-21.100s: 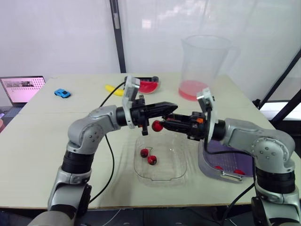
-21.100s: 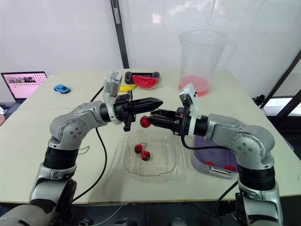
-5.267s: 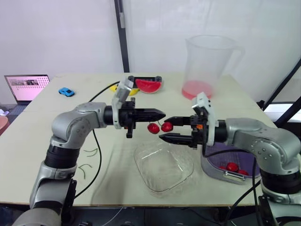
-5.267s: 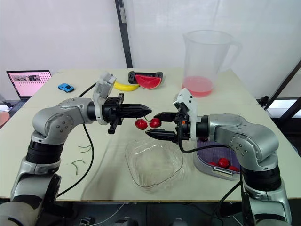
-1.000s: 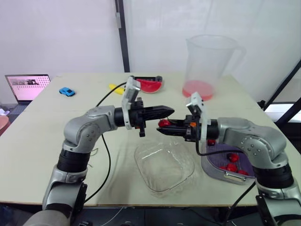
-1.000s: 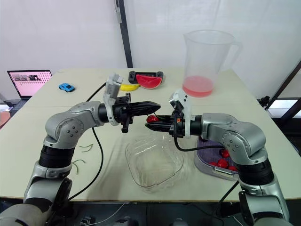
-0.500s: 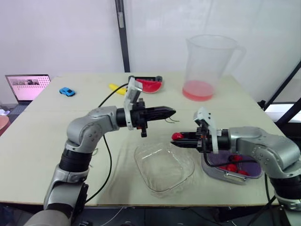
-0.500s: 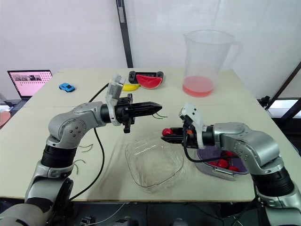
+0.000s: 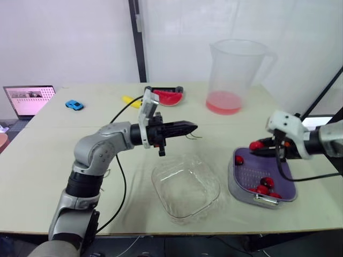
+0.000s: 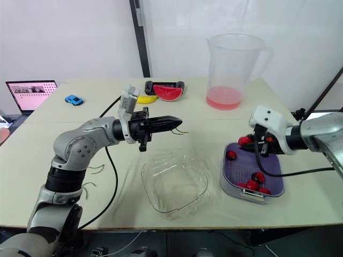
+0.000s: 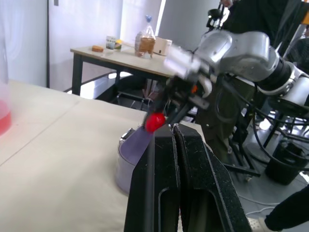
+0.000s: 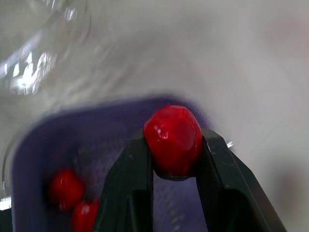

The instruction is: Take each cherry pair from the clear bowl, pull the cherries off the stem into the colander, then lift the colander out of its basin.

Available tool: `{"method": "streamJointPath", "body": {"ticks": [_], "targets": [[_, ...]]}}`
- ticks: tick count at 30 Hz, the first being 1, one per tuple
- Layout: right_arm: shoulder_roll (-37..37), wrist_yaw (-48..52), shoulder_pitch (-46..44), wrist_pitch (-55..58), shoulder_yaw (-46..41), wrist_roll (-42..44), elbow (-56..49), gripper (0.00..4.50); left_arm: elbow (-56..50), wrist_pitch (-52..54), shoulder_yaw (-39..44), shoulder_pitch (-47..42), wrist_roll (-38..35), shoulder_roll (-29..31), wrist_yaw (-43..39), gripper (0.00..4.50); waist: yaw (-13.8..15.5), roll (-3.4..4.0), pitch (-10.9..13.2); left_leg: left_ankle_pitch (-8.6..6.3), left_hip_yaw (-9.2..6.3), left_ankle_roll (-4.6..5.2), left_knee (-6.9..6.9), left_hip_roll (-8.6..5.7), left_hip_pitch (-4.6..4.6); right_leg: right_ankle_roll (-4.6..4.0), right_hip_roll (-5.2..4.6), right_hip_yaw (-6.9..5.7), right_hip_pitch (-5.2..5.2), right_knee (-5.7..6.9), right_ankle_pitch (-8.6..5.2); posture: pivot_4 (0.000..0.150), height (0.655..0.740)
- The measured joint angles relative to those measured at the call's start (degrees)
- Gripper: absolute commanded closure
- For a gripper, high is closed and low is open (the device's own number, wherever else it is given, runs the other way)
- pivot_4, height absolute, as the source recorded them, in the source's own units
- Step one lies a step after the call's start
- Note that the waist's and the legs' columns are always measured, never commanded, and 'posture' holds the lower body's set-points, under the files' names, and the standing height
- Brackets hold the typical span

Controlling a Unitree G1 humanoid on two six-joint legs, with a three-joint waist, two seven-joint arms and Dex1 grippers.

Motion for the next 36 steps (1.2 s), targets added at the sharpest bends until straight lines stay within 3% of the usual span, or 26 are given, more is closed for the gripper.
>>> {"method": "streamJointPath", "body": {"ticks": [5,8,13,19,28,32,36], "targets": [[0.31,0.80,2.86,-2.05,1.50,-3.59,1.06,3.40,-0.68,0.04,0.02,0.63,0.00,0.05,0.95,4.50,0.27,0.01,0.00,0.01,-0.01,-0.01,0.02,0.00,0.00,0.00,-0.01,0.02,0.02,0.00,0.00,0.150,0.7400],[0.48,0.85,4.66,-2.41,1.58,-4.84,1.31,2.45,-1.24,0.15,0.07,1.19,-0.04,0.29,1.56,4.50,0.41,0.01,0.00,0.01,-0.01,-0.01,0.03,0.01,0.00,0.00,-0.04,0.02,0.03,0.00,0.00,0.150,0.7400],[0.41,2.19,4.67,-3.76,0.19,-5.32,3.68,0.05,-2.25,0.34,0.08,1.22,-0.22,0.46,2.00,4.50,0.33,0.01,0.00,0.01,-0.01,-0.01,0.04,0.00,0.00,0.00,-0.03,0.02,0.03,0.00,0.00,0.150,0.7400],[-0.37,6.92,0.18,-3.00,-8.31,-1.16,11.02,0.05,-2.64,1.28,0.32,1.88,-0.33,1.95,2.10,4.50,0.32,0.02,0.00,0.01,-0.01,-0.01,0.03,0.01,0.00,0.00,-0.03,0.02,0.03,0.00,0.00,0.150,0.7400],[4.03,14.73,-7.57,8.87,-19.81,19.00,10.49,0.05,-3.65,2.60,4.93,4.56,-0.55,11.00,2.22,4.50,0.09,0.04,-0.02,0.00,-0.01,0.00,-0.02,0.07,0.04,0.00,-0.01,0.02,0.04,0.00,0.00,0.150,0.7400],[9.22,12.81,-10.91,14.91,-20.11,26.90,7.28,0.05,-7.82,2.66,8.57,12.61,-1.44,13.94,2.73,4.50,0.10,0.04,-0.02,0.00,-0.02,0.00,-0.02,0.14,0.05,0.00,-0.03,0.05,0.04,0.00,0.00,0.150,0.7400],[10.41,11.81,-13.07,16.05,-19.23,29.20,6.09,0.05,-10.88,3.15,14.09,23.06,-2.75,17.74,3.59,4.50,0.47,0.04,0.00,0.00,-0.04,0.00,-0.01,0.13,0.02,-0.01,-0.06,0.03,0.04,-0.01,0.00,0.150,0.7400]]}}
